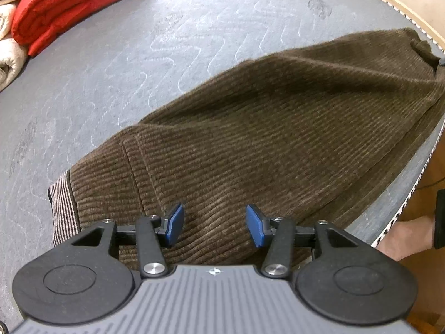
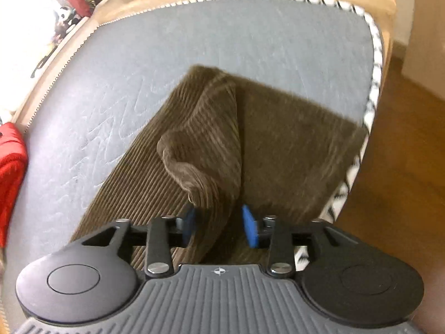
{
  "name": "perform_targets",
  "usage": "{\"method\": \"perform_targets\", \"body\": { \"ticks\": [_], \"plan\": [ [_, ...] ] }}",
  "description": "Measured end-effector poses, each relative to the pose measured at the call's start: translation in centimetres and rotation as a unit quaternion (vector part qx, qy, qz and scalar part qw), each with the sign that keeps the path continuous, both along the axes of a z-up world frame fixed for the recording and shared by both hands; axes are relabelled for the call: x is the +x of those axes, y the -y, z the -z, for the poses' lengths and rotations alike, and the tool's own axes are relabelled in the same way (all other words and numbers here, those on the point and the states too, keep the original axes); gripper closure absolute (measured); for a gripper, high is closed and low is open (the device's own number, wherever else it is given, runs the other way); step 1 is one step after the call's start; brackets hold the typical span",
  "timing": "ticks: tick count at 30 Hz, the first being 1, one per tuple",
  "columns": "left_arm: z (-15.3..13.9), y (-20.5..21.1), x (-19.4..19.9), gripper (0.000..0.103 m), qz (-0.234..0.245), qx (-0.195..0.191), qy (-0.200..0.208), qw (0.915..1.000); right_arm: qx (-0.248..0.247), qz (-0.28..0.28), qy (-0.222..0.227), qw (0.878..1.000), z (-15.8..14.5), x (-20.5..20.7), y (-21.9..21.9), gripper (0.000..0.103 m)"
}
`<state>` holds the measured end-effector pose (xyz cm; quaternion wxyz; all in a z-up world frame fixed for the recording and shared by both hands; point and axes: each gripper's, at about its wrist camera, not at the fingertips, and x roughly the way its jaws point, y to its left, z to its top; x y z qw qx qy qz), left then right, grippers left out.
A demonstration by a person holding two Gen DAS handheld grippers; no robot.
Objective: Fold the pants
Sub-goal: 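Fold the held leg over the other leg with the right gripper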
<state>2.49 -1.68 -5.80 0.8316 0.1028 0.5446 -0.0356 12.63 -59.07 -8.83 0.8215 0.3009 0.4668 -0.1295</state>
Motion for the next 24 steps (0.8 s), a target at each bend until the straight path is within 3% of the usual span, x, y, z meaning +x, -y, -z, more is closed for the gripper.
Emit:
{"method": "perform_targets", "body": {
  "ticks": [3, 5, 7, 9, 12, 16, 18, 20, 24],
  "plan": [
    [0.4, -0.1, 0.1, 0.048, 0.001, 0.001, -0.003, 1.0, -0.035, 0.002, -0.018, 0.999, -0.3, 0.5, -0.2, 0.056],
    [0.4, -0.2, 0.2, 0.047, -0.002, 0.001, -0.001, 1.0, -0.074, 0.037, -0.025, 0.996, -1.4, 0.0, 0.6, 0.053],
    [0.3, -0.3, 0.3, 0.047, -0.004, -0.003, 0.002, 1.0, -0.092, 0.047, 0.027, 0.994, -3.0, 0.1, 0.7, 0.053],
    [0.2, -0.4, 0.4, 0.046, -0.006, -0.007, 0.003, 1.0, -0.116, 0.009, 0.058, 0.991, -3.4, 1.6, 0.0, 0.049],
    [0.1, -0.4, 0.5, 0.046, -0.005, -0.02, 0.003, 0.9998, -0.129, -0.044, 0.027, 0.99, -1.3, 3.8, -1.2, 0.046],
    [0.3, 0.0, 0.2, 0.044, 0.018, -0.073, -0.015, 0.9971, -0.148, -0.042, -0.011, 0.988, 0.5, 5.1, -1.2, 0.047],
    [0.7, 0.3, 0.0, 0.036, 0.037, -0.109, -0.035, 0.9927, -0.153, -0.026, -0.004, 0.988, 0.1, 4.6, -0.8, 0.057],
    [1.0, 1.0, -0.4, 0.035, 0.055, -0.102, -0.036, 0.9926, -0.139, 0.006, 0.004, 0.99, -0.3, 4.1, 0.5, 0.091],
    [2.3, 1.3, -0.5, 0.036, 0.059, -0.055, -0.047, 0.9957, -0.093, 0.106, 0.037, 0.989, -1.7, 0.8, 3.8, 0.092]
  ]
}}
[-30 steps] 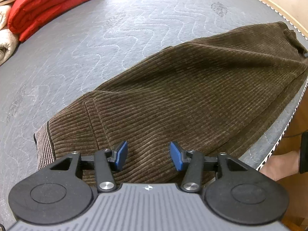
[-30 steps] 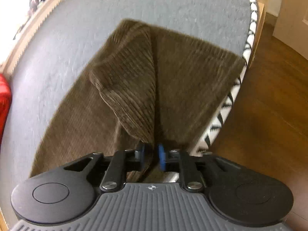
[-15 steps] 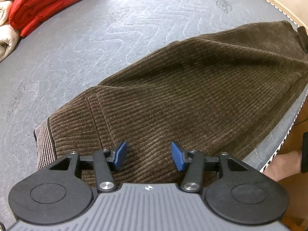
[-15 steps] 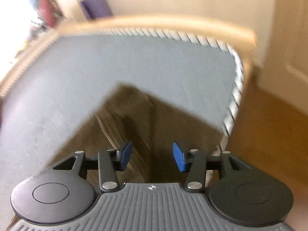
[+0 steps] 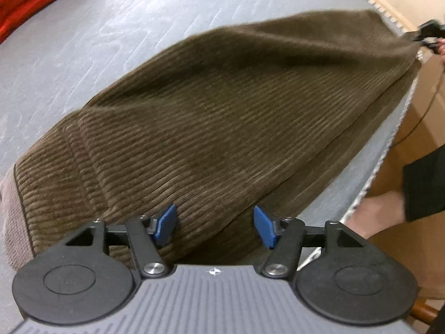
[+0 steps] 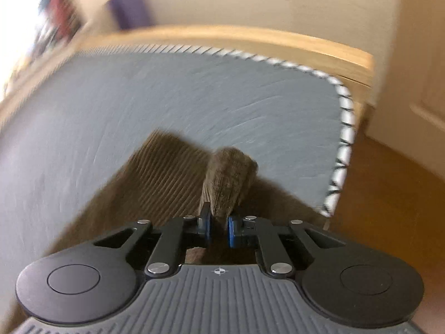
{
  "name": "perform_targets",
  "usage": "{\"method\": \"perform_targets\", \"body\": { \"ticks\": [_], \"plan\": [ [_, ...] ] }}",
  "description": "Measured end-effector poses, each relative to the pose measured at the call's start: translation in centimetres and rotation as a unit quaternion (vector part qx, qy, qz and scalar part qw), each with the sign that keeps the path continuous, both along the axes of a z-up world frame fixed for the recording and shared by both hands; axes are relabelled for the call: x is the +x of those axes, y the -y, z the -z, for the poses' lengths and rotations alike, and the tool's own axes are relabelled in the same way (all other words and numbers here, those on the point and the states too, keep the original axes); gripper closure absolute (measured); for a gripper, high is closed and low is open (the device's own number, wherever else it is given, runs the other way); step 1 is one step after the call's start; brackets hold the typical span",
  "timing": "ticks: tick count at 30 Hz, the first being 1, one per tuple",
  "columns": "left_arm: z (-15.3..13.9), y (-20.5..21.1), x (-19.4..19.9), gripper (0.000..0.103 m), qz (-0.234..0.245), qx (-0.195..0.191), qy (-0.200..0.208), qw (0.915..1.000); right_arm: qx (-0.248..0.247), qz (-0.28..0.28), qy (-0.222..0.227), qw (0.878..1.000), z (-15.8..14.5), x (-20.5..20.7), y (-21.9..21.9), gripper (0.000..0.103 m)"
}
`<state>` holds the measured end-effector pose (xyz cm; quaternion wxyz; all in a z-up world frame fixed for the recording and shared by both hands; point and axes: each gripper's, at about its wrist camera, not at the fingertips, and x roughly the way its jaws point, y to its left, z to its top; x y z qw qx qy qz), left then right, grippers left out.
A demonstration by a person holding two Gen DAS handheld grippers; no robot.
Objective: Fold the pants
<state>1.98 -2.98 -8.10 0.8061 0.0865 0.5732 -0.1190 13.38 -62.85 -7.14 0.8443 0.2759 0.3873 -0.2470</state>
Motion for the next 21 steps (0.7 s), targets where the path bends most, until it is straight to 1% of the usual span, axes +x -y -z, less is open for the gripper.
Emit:
{"method": "perform_targets", "body": {
  "ticks": [2, 4, 5, 6, 7, 8, 10, 12, 13, 14, 16, 17, 19, 20, 21],
  "plan": [
    [0.5, 0.0, -0.1, 0.036, 0.003, 0.038, 0.002, 0.9993, 0.025, 0.031, 0.005, 0.999, 0.8, -1.1, 1.3, 0.092],
    [0.9, 0.3, -0.4, 0.037, 0.02, 0.058, 0.003, 0.9981, 0.041, 0.04, -0.008, 0.998, 1.7, -1.6, 1.9, 0.092],
    [1.0, 0.6, -0.7, 0.045, 0.031, 0.069, 0.008, 0.9971, 0.048, 0.04, -0.018, 0.998, 2.2, -1.6, 2.0, 0.092],
    [1.0, 0.8, -1.0, 0.06, 0.044, 0.077, 0.013, 0.996, 0.057, 0.036, -0.024, 0.997, 2.6, -1.7, 2.0, 0.092],
    [0.8, 1.0, -1.3, 0.069, 0.056, 0.078, 0.022, 0.9951, 0.065, 0.035, -0.029, 0.997, 2.9, -1.6, 2.0, 0.092],
    [0.3, 1.1, -1.5, 0.087, 0.059, 0.074, 0.036, 0.9948, 0.067, 0.036, -0.032, 0.997, 2.9, -1.8, 1.9, 0.091],
    [-2.1, 0.1, -1.8, 0.101, 0.037, 0.052, 0.075, 0.9952, 0.071, 0.044, -0.023, 0.996, 2.6, -2.0, 2.0, 0.088],
    [-4.6, -1.9, -2.7, 0.1, 0.013, 0.003, 0.096, 0.9953, 0.069, 0.044, -0.007, 0.997, 2.1, -2.0, 2.0, 0.09],
    [-5.5, -2.9, -3.3, 0.1, 0.008, -0.014, 0.102, 0.9946, 0.06, 0.04, 0.001, 0.997, 1.6, -2.0, 2.0, 0.092],
    [-6.1, -3.6, -4.0, 0.1, 0.008, -0.022, 0.103, 0.9944, 0.047, 0.034, 0.006, 0.998, 1.3, -2.0, 1.8, 0.093],
    [-6.1, -4.3, -5.1, 0.1, 0.028, -0.036, 0.086, 0.9952, 0.032, 0.043, -0.003, 0.999, 1.1, -2.3, 1.7, 0.094],
    [-5.6, -4.1, -5.5, 0.1, 0.042, -0.034, 0.073, 0.9959, 0.035, 0.051, -0.013, 0.998, 1.6, -2.4, 2.0, 0.094],
    [-3.8, -3.2, -5.4, 0.099, 0.052, -0.006, 0.046, 0.9976, 0.046, 0.067, -0.056, 0.995, 2.7, -2.5, 2.2, 0.093],
    [-2.7, -2.7, -5.2, 0.094, 0.053, 0.003, 0.027, 0.9982, 0.055, 0.072, -0.068, 0.994, 3.3, -2.6, 2.3, 0.093],
    [-2.1, -2.2, -5.1, 0.091, 0.06, 0.003, 0.011, 0.9981, 0.059, 0.075, -0.07, 0.993, 3.4, -2.6, 2.4, 0.093]
  ]
}}
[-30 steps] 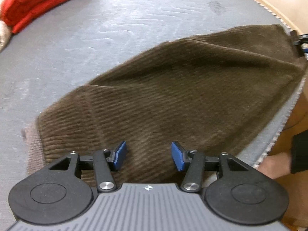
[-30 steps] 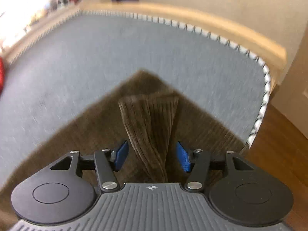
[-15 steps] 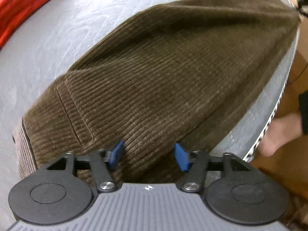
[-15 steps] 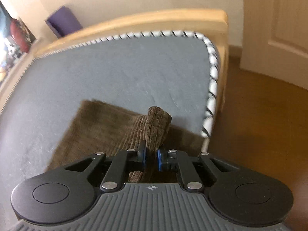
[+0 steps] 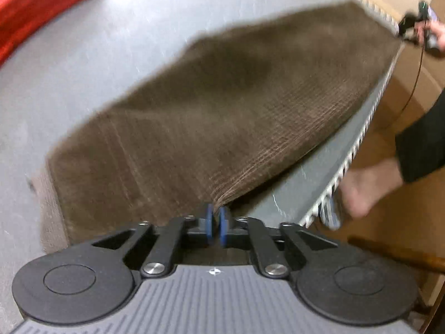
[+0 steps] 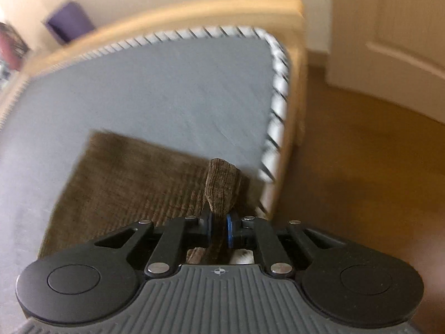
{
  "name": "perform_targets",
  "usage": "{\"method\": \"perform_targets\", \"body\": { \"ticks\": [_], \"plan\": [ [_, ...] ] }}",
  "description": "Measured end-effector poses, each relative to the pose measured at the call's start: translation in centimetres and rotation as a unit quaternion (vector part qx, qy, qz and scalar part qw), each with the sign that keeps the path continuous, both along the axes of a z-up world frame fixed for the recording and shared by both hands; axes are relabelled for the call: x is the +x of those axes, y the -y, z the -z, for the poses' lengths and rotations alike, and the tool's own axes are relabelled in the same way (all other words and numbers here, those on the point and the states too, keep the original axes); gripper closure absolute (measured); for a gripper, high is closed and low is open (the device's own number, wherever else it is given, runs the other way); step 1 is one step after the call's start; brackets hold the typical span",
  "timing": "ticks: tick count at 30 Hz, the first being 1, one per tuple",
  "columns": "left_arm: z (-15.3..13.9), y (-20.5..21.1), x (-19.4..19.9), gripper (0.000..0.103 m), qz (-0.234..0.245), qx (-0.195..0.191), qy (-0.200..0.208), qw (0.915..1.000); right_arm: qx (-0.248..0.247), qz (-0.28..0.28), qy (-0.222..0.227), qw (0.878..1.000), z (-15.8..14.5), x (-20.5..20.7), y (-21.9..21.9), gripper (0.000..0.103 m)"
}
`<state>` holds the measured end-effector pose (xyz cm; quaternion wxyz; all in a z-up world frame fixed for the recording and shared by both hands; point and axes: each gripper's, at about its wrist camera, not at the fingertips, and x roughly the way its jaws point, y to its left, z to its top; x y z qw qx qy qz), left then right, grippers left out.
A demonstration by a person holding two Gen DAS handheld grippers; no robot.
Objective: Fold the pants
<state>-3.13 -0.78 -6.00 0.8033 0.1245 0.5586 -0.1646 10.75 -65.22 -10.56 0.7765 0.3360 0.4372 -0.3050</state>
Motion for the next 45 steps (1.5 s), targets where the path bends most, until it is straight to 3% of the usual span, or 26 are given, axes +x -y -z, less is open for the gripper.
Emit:
{"method": "perform_targets", "body": {
  "ticks": [2, 3, 4, 6, 8, 10, 11, 12, 14, 17, 19, 21, 23, 25, 28, 33, 40, 42, 45],
  "plan": [
    [-0.8, -0.1, 0.0, 0.08, 0.01, -0.026, 0.015, 0.9995, -0.01, -0.002, -0.004, 1.0, -0.5, 0.1, -0.2, 0.089],
    [-1.8, -0.8, 0.1, 0.065, -0.01, -0.051, 0.033, 0.9981, -0.019, 0.004, -0.007, 1.0, -0.7, 0.1, -0.4, 0.085],
    [-2.8, -1.9, 0.3, 0.06, -0.039, -0.082, 0.05, 0.9946, -0.029, 0.015, -0.01, 0.999, -1.0, -0.1, -0.6, 0.077],
    [-4.2, -4.3, 0.8, 0.059, -0.104, -0.125, 0.073, 0.9841, -0.035, 0.028, -0.004, 0.999, -1.5, -0.7, -0.3, 0.076],
    [-3.8, -6.1, 1.6, 0.059, -0.175, -0.098, 0.078, 0.9766, -0.019, 0.038, 0.009, 0.999, -1.4, -1.2, 0.1, 0.075],
    [-1.2, -7.4, 2.7, 0.06, -0.237, -0.015, 0.024, 0.971, -0.011, 0.039, 0.013, 0.999, -1.3, -1.5, 0.4, 0.074],
    [0.8, -8.0, 2.8, 0.081, -0.258, 0.034, -0.022, 0.9653, -0.008, 0.038, 0.013, 0.999, -1.1, -1.5, 0.5, 0.07],
    [2.3, -8.2, 2.6, 0.089, -0.26, 0.062, -0.056, 0.9621, -0.005, 0.037, 0.015, 0.999, -1.1, -1.6, 0.6, 0.067],
    [2.2, -7.0, 2.3, 0.089, -0.23, 0.084, -0.057, 0.9679, -0.002, 0.034, 0.021, 0.999, -1.1, -1.8, 0.8, 0.061],
    [1.8, -6.3, 2.2, 0.088, -0.225, 0.089, -0.051, 0.9689, 0.004, 0.043, 0.038, 0.998, -1.1, -2.2, 1.3, 0.056],
    [0.8, -6.2, 2.1, 0.079, -0.232, 0.086, -0.021, 0.9688, 0.001, 0.045, 0.045, 0.998, -1.1, -2.4, 1.5, 0.055],
    [-1.3, -5.9, 2.3, 0.053, -0.238, 0.057, 0.035, 0.9691, 0.0, 0.048, 0.048, 0.998, -1.0, -2.7, 1.9, 0.055],
    [-2.8, -5.3, 2.7, 0.052, -0.238, 0.034, 0.081, 0.9673, 0.004, 0.054, 0.056, 0.997, -0.8, -2.9, 2.3, 0.055],
    [-3.1, -4.5, 3.3, 0.052, -0.231, 0.037, 0.099, 0.9671, 0.015, 0.058, 0.065, 0.996, -0.7, -3.1, 2.6, 0.054],
    [-2.9, -2.3, 4.3, 0.052, -0.206, 0.054, 0.107, 0.9712, 0.047, 0.05, 0.088, 0.994, -0.1, -3.0, 2.7, 0.052],
    [-1.8, -0.1, 5.2, 0.051, -0.154, 0.054, 0.114, 0.98, 0.048, 0.05, 0.06, 0.996, 0.9, -2.6, 2.6, 0.052],
    [-0.2, 0.1, 5.2, 0.048, -0.147, 0.06, 0.108, 0.9814, 0.03, 0.014, 0.059, 0.998, 1.4, -1.0, 1.8, 0.049],
    [0.0, 0.0, 5.3, 0.048, -0.15, 0.06, 0.105, 0.9813, 0.014, 0.001, 0.056, 0.998, 1.3, -0.6, 1.3, 0.057],
    [-0.5, -0.1, 5.1, 0.048, -0.148, 0.061, 0.106, 0.9814, 0.018, 0.004, 0.069, 0.997, 1.2, -0.8, 1.5, 0.078]
  ]
}}
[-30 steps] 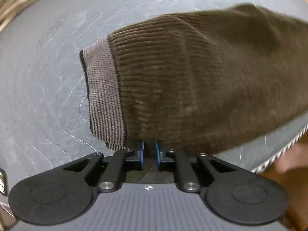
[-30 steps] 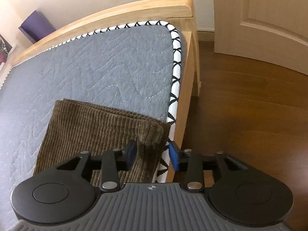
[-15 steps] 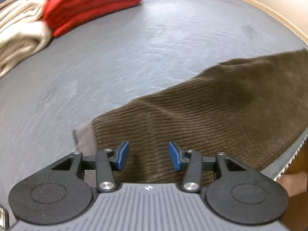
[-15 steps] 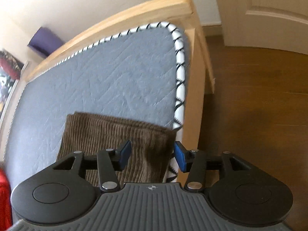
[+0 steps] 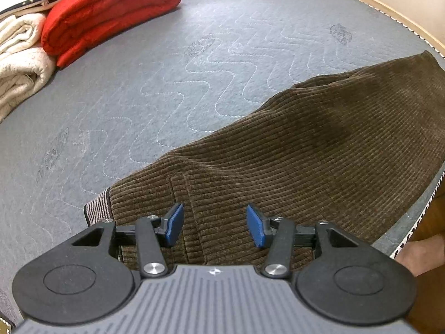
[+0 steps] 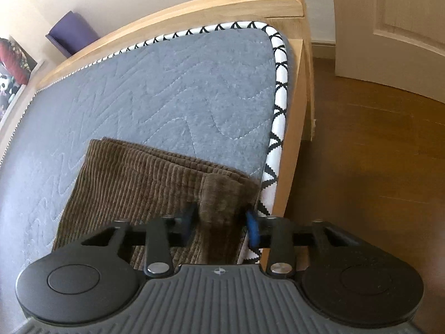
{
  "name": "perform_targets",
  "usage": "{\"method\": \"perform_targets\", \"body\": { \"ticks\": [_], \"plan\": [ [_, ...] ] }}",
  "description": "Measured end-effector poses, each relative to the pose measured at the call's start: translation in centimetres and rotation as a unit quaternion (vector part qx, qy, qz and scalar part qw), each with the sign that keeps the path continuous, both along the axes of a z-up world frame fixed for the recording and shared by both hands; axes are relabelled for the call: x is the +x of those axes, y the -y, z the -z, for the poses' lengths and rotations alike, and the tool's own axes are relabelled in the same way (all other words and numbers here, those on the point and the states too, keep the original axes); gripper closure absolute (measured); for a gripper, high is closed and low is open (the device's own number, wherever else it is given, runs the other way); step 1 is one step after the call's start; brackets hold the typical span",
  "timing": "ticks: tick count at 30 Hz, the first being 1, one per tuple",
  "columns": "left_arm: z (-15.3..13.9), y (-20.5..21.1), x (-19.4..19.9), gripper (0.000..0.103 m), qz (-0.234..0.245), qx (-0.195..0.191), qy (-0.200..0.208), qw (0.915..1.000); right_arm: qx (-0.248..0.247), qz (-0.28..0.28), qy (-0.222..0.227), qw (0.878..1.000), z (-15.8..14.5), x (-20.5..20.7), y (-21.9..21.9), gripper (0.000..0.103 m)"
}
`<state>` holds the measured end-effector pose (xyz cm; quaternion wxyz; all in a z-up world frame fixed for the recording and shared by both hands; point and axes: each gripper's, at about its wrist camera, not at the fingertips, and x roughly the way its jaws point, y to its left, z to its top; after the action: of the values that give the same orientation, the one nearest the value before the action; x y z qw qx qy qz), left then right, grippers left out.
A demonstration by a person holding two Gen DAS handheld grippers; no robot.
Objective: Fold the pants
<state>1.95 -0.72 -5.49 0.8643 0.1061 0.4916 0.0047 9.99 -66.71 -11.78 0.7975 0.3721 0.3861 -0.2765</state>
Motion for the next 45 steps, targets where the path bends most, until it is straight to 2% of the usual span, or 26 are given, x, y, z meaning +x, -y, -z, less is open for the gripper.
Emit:
{"method": "perform_targets", "body": {
  "ticks": [1, 5, 8, 11, 13, 16, 19, 22, 23, 24, 25, 26, 28, 29, 31, 32, 34, 35, 37, 38, 39, 41, 43, 44, 45],
  "plan": [
    [0.0, 0.0, 0.0, 0.048, 0.001, 0.0, 0.001, 1.0, -0.001, 0.0, 0.003, 1.0, -0.2, 0.0, -0.1, 0.081],
    [-0.6, 0.1, -0.2, 0.048, 0.003, -0.003, 0.007, 1.0, -0.035, 0.002, 0.013, 0.999, -2.5, 0.1, -1.5, 0.083],
    [-1.1, -0.1, -0.4, 0.047, 0.002, -0.008, 0.014, 0.9999, -0.085, -0.016, 0.015, 0.996, -4.7, 0.3, -3.5, 0.083],
    [-1.6, -0.3, -0.7, 0.048, 0.003, -0.01, 0.022, 0.9997, -0.166, -0.055, 0.01, 0.985, -7.5, 0.8, -6.8, 0.084],
    [-1.8, -0.3, -0.9, 0.048, 0.003, -0.011, 0.026, 0.9996, -0.222, -0.097, 0.037, 0.969, -9.8, 1.1, -10.2, 0.084],
    [-2.1, -0.3, -1.2, 0.048, 0.004, -0.01, 0.031, 0.9995, -0.32, -0.198, 0.099, 0.921, -13.0, 0.9, -18.5, 0.085],
    [-2.3, -0.5, -1.4, 0.047, 0.001, -0.01, 0.034, 0.9994, -0.374, -0.32, 0.157, 0.856, -13.8, -0.7, -28.4, 0.084],
    [-2.4, -0.6, -1.5, 0.048, -0.004, -0.011, 0.036, 0.9993, -0.386, -0.448, 0.193, 0.783, -12.2, -3.9, -38.2, 0.084],
    [-2.4, -0.6, -1.5, 0.048, -0.004, -0.011, 0.036, 0.9993, -0.378, -0.493, 0.191, 0.76, -11.0, -4.9, -41.1, 0.084],
    [-2.4, -0.7, -1.5, 0.048, -0.005, -0.011, 0.035, 0.9993, -0.367, -0.552, 0.175, 0.728, -9.2, -6.2, -44.5, 0.084],
    [-2.5, -0.7, -1.6, 0.048, -0.006, -0.011, 0.035, 0.9993, -0.357, -0.596, 0.16, 0.701, -7.6, -7.2, -46.9, 0.084],
    [-2.5, -0.8, -1.6, 0.048, -0.007, -0.012, 0.034, 0.9993, -0.343, -0.646, 0.136, 0.668, -5.5, -8.4, -49.4, 0.083],
    [-2.5, -0.9, -1.6, 0.048, -0.008, -0.014, 0.033, 0.9993, -0.307, -0.723, 0.077, 0.614, -1.7, -10.3, -52.9, 0.083],
    [-2.5, -1.0, -1.7, 0.048, -0.009, -0.015, 0.032, 0.9993, -0.304, -0.74, 0.056, 0.597, -0.2, -11.3, -54.0, 0.075],
    [-2.5, -1.1, -1.8, 0.047, -0.01, -0.015, 0.03, 0.9994, -0.323, -0.748, 0.041, 0.579, 1.1, -13.2, -55.4, 0.067],
    [-2.5, -1.2, -1.8, 0.047, -0.011, -0.016, 0.03, 0.9994, -0.342, -0.749, 0.05, 0.565, 1.0, -14.3, -55.8, 0.065],
    [-2.6, -1.3, -1.9, 0.046, -0.01, -0.017, 0.03, 0.9994, -0.333, -0.77, 0.071, 0.539, 0.0, -15.5, -55.8, 0.065],
    [-2.6, -1.3, -1.9, 0.046, -0.01, -0.017, 0.03, 0.9993, -0.318, -0.78, 0.081, 0.532, -0.8, -15.7, -56.0, 0.069],
    [-2.6, -1.4, -1.9, 0.044, -0.01, -0.017, 0.03, 0.9994, -0.298, -0.791, 0.1, 0.525, -2.1, -16.5, -55.9, 0.069],
    [-2.5, -1.4, -1.9, 0.043, -0.01, -0.017, 0.03, 0.9994, -0.293, -0.79, 0.109, 0.527, -2.6, -16.6, -55.8, 0.069],
    [-2.5, -1.3, -1.9, 0.043, -0.01, -0.017, 0.029, 0.9994, -0.289, -0.786, 0.118, 0.533, -3.1, -16.5, -55.5, 0.069],
    [-2.5, -1.1, -1.8, 0.043, -0.008, -0.016, 0.029, 0.9994, -0.282, -0.771, 0.13, 0.556, -3.5, -15.8, -55.0, 0.067],
    [-2.5, -0.9, -1.8, 0.043, -0.005, -0.015, 0.029, 0.9995, -0.274, -0.746, 0.13, 0.593, -3.6, -14.0, -54.3, 0.066],
    [-2.4, -0.8, -1.7, 0.043, -0.003, -0.014, 0.029, 0.9995, -0.273, -0.735, 0.124, 0.609, -3.2, -13.1, -54.2, 0.064],
    [-2.4, -0.7, -1.7, 0.043, -0.002, -0.013, 0.029, 0.9995, -0.274, -0.726, 0.116, 0.62, -2.9, -12.4, -53.8, 0.063]
  ]
}}
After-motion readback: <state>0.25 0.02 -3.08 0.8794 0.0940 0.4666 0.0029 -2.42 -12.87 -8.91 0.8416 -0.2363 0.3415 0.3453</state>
